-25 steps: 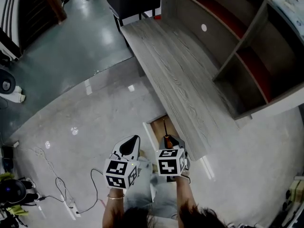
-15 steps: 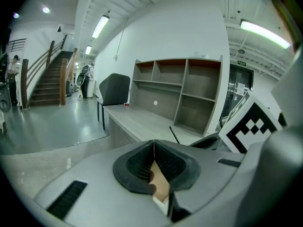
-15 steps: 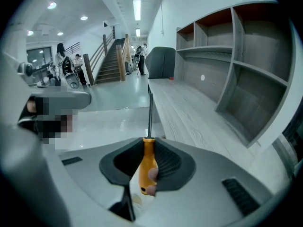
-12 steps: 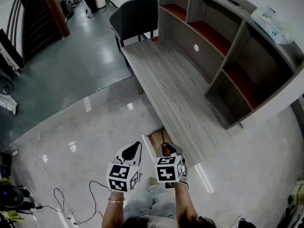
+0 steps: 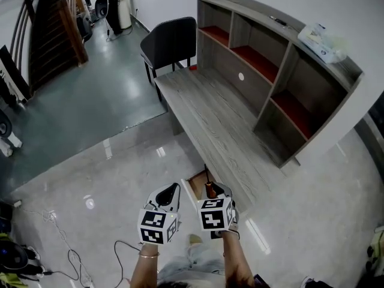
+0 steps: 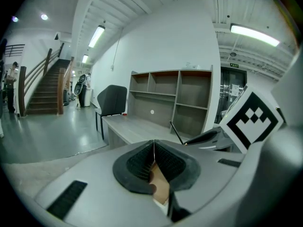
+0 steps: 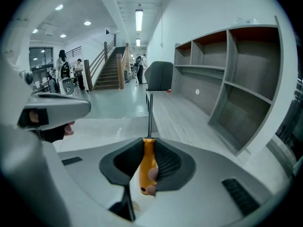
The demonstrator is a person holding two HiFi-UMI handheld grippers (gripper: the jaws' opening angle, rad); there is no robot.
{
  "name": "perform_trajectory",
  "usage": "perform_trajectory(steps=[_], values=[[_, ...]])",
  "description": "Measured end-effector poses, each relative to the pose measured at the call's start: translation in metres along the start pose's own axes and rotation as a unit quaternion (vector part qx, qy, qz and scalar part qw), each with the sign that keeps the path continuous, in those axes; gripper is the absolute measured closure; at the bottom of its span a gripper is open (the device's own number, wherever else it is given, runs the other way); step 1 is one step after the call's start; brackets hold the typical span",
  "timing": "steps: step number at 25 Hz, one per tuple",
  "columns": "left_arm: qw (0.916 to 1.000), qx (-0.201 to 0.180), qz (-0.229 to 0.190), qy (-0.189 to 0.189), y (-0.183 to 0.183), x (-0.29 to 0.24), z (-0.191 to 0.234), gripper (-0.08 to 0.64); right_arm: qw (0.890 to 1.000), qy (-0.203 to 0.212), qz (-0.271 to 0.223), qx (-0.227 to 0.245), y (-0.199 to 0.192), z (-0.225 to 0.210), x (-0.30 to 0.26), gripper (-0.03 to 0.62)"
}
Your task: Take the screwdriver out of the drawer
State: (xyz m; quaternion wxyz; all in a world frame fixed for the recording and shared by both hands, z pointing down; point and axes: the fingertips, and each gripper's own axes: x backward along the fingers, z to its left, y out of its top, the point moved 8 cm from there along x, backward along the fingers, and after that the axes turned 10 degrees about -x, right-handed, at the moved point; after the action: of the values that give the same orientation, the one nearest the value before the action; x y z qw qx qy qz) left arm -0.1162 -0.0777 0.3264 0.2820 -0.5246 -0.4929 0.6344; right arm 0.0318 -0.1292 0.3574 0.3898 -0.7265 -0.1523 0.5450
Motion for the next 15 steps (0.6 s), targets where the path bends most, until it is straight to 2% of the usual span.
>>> perform_trajectory(steps=[15], values=[[0.9994,-0.004,-0.034,0.009,0.012,0.063,0.002,0.541,0.999,-0.007,-0.04,0.009,0.009,0.034,0.059,0.503]])
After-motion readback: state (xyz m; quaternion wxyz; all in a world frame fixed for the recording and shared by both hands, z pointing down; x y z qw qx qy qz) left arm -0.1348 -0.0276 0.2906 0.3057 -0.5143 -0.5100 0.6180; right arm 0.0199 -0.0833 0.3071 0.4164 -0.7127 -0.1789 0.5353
